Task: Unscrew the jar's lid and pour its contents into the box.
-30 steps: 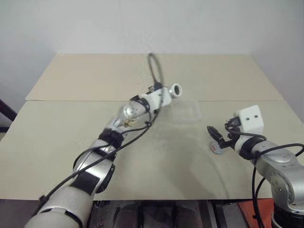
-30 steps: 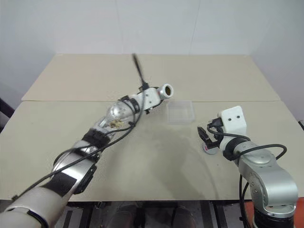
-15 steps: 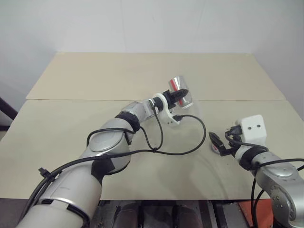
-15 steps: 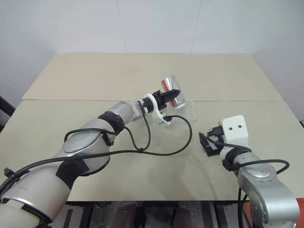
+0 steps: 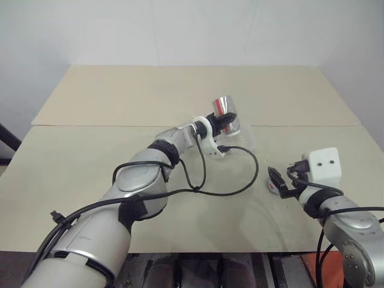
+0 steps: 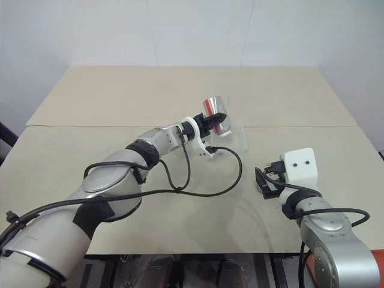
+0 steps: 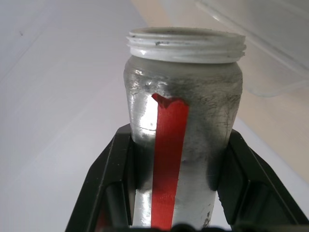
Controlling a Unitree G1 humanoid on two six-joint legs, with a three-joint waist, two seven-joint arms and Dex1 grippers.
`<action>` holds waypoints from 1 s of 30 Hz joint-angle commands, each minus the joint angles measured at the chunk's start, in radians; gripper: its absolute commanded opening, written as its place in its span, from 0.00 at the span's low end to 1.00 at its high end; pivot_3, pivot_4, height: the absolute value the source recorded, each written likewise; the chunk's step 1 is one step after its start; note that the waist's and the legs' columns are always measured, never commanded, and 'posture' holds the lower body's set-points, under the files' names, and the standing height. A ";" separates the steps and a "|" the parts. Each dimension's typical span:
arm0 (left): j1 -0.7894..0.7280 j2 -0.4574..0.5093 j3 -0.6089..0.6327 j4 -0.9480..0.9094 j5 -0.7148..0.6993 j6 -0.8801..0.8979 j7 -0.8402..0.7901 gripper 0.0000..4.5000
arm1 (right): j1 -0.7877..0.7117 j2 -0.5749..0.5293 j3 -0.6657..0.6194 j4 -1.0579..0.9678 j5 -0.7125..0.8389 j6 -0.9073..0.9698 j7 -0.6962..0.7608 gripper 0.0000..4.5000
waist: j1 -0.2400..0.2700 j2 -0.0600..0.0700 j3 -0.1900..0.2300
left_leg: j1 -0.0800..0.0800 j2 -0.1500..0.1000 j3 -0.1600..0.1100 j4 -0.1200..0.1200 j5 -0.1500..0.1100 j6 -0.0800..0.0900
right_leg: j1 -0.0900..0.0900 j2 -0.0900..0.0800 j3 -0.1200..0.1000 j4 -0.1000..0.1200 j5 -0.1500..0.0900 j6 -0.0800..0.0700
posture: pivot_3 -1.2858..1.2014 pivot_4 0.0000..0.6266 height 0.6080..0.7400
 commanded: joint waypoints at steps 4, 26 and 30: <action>0.039 0.013 0.403 -0.017 -0.405 -0.062 -0.299 0.41 | -0.020 -0.005 0.022 -0.008 -0.016 -0.022 0.001 0.99 | -0.007 0.000 0.000 | 0.000 0.001 0.000 0.001 0.000 0.000 | 0.000 0.000 0.000 0.001 0.000 0.000 | 0.52 0.24 1.00; 0.836 0.087 1.115 -1.181 -1.385 0.492 -1.059 0.41 | -0.054 -0.084 0.104 0.090 -0.007 -0.153 0.137 0.99 | -0.030 0.002 -0.001 | 0.013 0.003 0.002 0.002 0.002 -0.003 | 0.008 0.000 0.002 0.010 0.000 -0.001 | 0.52 0.24 1.00; 0.885 0.069 1.099 -1.207 -1.373 0.498 -1.008 0.41 | -0.081 -0.072 0.123 0.119 -0.004 -0.176 0.138 0.99 | -0.022 0.002 -0.001 | 0.020 0.003 0.000 0.003 0.002 -0.002 | 0.017 0.000 0.003 0.007 0.000 -0.001 | 0.52 0.24 1.00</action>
